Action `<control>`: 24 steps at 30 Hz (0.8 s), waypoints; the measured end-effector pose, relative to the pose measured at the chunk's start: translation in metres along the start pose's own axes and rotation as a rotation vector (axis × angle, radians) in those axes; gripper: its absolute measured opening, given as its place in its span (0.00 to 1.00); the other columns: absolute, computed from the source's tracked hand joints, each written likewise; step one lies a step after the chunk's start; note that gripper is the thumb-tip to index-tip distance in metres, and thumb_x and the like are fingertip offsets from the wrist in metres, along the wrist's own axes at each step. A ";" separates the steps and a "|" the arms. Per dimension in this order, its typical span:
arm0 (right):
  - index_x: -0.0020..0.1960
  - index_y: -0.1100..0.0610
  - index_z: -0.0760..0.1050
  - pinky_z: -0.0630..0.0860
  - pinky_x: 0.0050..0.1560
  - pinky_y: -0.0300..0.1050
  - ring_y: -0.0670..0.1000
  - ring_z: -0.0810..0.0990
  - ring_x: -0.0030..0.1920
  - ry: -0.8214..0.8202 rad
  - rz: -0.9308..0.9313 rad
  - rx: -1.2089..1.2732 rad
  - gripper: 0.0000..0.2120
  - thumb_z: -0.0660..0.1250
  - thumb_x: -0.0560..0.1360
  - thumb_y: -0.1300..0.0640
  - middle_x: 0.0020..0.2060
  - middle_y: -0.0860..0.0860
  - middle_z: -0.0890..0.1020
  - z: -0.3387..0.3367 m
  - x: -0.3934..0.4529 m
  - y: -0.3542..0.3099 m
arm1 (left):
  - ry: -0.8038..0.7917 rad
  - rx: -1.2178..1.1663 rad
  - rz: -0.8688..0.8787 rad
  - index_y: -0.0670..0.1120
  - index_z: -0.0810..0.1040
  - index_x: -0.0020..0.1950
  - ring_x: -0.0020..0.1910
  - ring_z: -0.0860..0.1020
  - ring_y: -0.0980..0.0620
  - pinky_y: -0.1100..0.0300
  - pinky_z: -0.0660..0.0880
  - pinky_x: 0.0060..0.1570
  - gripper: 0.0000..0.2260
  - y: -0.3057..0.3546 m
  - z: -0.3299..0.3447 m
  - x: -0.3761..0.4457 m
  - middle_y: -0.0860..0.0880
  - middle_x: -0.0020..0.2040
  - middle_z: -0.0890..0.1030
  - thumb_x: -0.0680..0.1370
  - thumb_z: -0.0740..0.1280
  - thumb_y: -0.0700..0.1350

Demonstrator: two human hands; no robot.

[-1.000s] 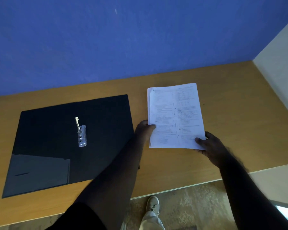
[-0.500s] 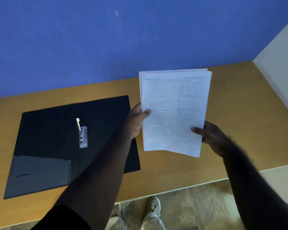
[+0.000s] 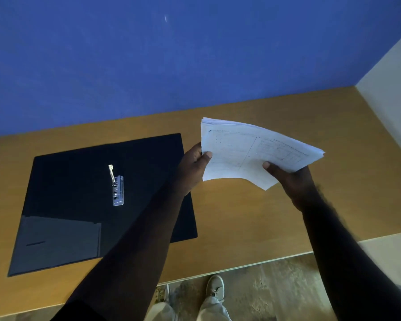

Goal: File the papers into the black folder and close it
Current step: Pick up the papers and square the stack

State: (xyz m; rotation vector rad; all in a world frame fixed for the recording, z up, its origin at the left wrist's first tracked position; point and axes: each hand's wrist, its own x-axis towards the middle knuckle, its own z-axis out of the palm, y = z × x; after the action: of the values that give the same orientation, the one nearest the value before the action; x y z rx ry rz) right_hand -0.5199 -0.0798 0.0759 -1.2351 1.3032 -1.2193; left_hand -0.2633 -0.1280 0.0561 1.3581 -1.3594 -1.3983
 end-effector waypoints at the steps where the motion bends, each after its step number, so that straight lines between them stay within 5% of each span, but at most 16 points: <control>1: 0.68 0.62 0.71 0.82 0.54 0.54 0.57 0.81 0.61 -0.004 -0.006 -0.006 0.23 0.71 0.75 0.68 0.59 0.60 0.81 0.000 0.000 0.002 | -0.001 0.031 -0.004 0.49 0.75 0.69 0.61 0.80 0.53 0.48 0.76 0.64 0.15 -0.001 0.001 -0.001 0.53 0.62 0.82 0.82 0.61 0.46; 6: 0.69 0.62 0.70 0.83 0.54 0.52 0.56 0.80 0.62 -0.007 -0.005 0.004 0.24 0.70 0.75 0.69 0.60 0.61 0.80 0.002 0.003 0.004 | 0.020 0.116 0.019 0.47 0.75 0.68 0.59 0.79 0.57 0.49 0.76 0.63 0.14 0.001 0.001 -0.002 0.59 0.56 0.81 0.84 0.60 0.42; 16: 0.68 0.58 0.71 0.80 0.55 0.69 0.59 0.80 0.63 -0.026 0.096 0.008 0.23 0.72 0.74 0.65 0.61 0.60 0.80 -0.003 0.006 0.016 | 0.001 0.169 -0.015 0.46 0.75 0.69 0.60 0.79 0.54 0.49 0.76 0.63 0.14 -0.004 0.001 -0.004 0.54 0.60 0.81 0.84 0.60 0.43; 24: 0.55 0.54 0.82 0.82 0.56 0.56 0.48 0.86 0.52 0.028 0.284 -0.062 0.13 0.77 0.71 0.56 0.53 0.48 0.87 0.006 0.018 -0.003 | 0.027 0.096 -0.135 0.46 0.80 0.62 0.55 0.83 0.52 0.48 0.79 0.58 0.12 0.009 -0.015 -0.002 0.52 0.56 0.85 0.82 0.62 0.46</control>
State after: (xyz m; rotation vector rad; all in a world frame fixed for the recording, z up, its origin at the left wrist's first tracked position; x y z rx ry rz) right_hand -0.5153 -0.0984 0.0790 -1.0365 1.4901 -1.0028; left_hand -0.2497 -0.1301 0.0674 1.5517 -1.3531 -1.4124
